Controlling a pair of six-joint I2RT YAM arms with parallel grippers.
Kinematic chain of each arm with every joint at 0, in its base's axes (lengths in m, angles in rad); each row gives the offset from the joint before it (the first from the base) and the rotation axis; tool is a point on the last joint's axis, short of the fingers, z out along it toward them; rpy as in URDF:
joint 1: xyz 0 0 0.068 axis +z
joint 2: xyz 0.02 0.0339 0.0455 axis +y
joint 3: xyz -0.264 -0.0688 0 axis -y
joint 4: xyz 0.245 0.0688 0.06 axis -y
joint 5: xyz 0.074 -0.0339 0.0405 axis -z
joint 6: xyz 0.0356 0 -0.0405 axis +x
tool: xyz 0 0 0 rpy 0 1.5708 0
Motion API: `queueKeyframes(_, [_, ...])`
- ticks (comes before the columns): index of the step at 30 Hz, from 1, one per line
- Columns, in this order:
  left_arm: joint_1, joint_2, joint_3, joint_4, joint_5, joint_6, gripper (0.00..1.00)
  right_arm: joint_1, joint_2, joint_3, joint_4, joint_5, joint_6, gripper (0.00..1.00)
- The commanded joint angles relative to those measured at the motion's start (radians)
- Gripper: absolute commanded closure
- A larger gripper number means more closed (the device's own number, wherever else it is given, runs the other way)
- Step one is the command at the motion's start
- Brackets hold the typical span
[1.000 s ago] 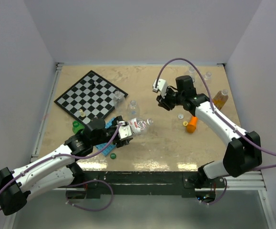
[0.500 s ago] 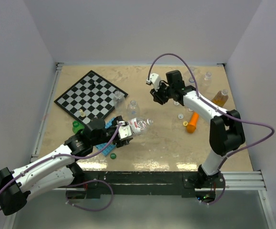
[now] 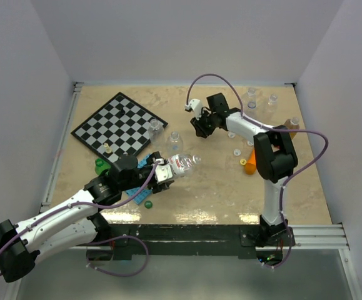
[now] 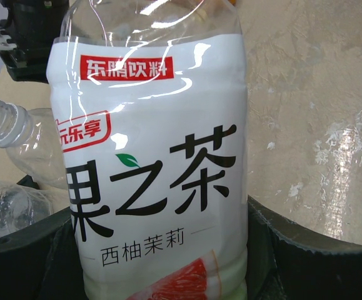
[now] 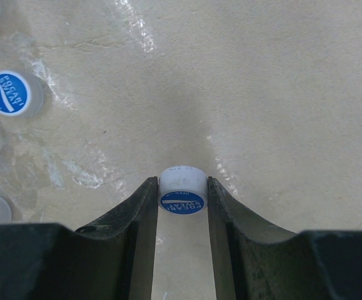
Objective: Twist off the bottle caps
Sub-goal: Place the bottle cap at the center of the board.
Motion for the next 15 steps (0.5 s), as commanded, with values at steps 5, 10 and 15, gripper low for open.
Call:
queueKeyframes(5, [0.001,-0.013,0.007,0.025,0.000,-0.015,1.00,-0.005,0.076,0.089,-0.018,0.004,0.023,0.71])
queueKeyframes(10, [0.001,-0.013,0.009,0.027,0.002,-0.015,1.00,-0.006,0.082,0.088,-0.018,-0.005,0.018,0.59])
queueKeyframes(15, [0.001,-0.014,0.007,0.027,0.002,-0.015,1.00,-0.005,0.058,0.074,-0.018,-0.016,0.010,0.48])
